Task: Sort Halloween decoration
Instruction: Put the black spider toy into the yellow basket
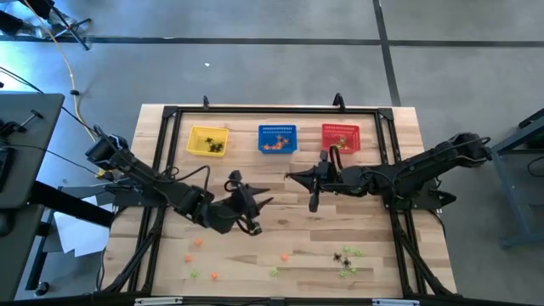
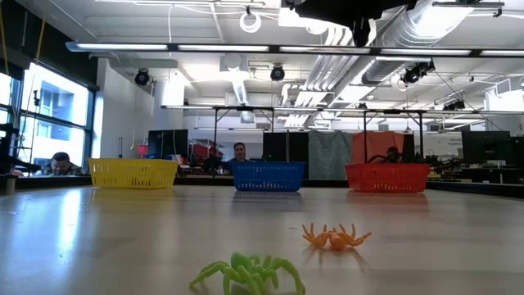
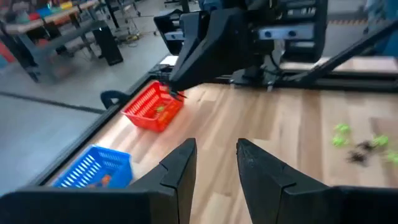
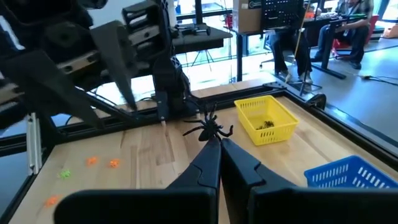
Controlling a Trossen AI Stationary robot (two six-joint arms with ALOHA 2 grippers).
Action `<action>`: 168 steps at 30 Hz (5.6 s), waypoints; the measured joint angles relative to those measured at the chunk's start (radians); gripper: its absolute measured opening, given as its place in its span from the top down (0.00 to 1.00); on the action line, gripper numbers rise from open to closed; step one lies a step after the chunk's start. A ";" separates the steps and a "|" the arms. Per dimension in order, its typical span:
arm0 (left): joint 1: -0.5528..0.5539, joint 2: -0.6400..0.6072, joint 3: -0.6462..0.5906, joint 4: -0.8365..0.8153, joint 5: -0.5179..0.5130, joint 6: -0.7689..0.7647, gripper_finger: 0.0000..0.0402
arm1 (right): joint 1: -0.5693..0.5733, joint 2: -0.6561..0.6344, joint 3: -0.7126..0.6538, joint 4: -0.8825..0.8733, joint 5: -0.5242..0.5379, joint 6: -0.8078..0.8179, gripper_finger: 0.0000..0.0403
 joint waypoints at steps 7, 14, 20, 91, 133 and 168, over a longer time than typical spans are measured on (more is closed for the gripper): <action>0.065 0.000 0.000 -0.009 0.102 0.088 0.75 | 0.000 0.000 0.000 -0.008 -0.017 -0.020 1.00; 0.135 0.000 0.000 -0.008 0.125 0.095 0.75 | 0.000 0.000 0.000 -0.011 -0.052 -0.094 1.00; 0.168 0.000 0.000 0.009 0.170 0.085 0.75 | 0.000 0.000 0.000 -0.011 -0.052 -0.166 1.00; 0.303 0.025 0.000 0.045 0.425 0.061 1.00 | -0.055 0.066 0.001 0.083 -0.049 -0.328 0.88; 0.289 0.032 0.002 -0.293 0.492 -0.056 0.99 | -0.084 0.085 0.000 -0.222 -0.081 0.101 0.66; 0.454 0.486 0.008 -0.160 0.694 0.104 0.58 | -0.031 0.135 0.000 -0.480 -0.153 0.324 0.66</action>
